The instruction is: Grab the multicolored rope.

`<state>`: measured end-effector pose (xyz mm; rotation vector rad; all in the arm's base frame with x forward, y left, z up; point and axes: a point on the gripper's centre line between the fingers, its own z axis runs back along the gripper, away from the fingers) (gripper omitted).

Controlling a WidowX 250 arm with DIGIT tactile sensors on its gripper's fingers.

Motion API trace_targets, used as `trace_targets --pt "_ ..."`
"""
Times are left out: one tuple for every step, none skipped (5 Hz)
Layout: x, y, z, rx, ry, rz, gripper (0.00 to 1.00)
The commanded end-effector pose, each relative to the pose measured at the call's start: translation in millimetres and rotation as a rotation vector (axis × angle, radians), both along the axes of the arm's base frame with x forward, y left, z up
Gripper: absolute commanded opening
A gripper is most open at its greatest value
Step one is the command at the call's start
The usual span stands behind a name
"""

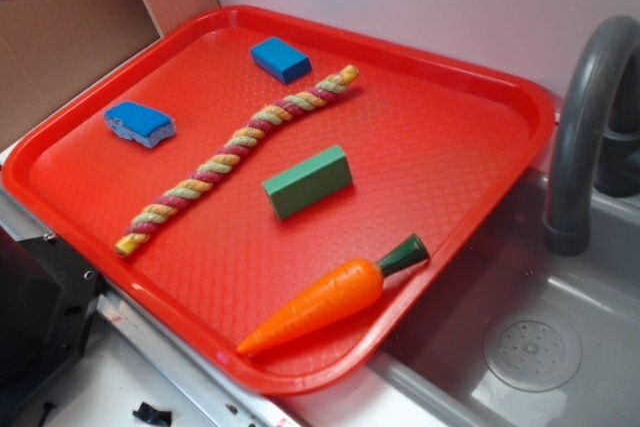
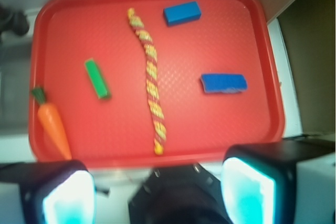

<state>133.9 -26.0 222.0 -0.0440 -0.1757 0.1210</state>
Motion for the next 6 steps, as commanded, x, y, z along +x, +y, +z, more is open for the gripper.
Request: trace_targets --pt "47 -3 -50 -0.027 -0.068 0.12 1.0" --pt "70 2 -90 -0.009 -0.04 0.164 1.0" --pt "87 6 -129 -0.09 -0.016 0.15 1.0" --pt "96 8 -156 -0.024 0.039 0.141 1.0" --pt "99 9 -177 -0.006 0.08 0.129 1.0" --pt "101 8 -197 0.008 0.131 0.097 1.0"
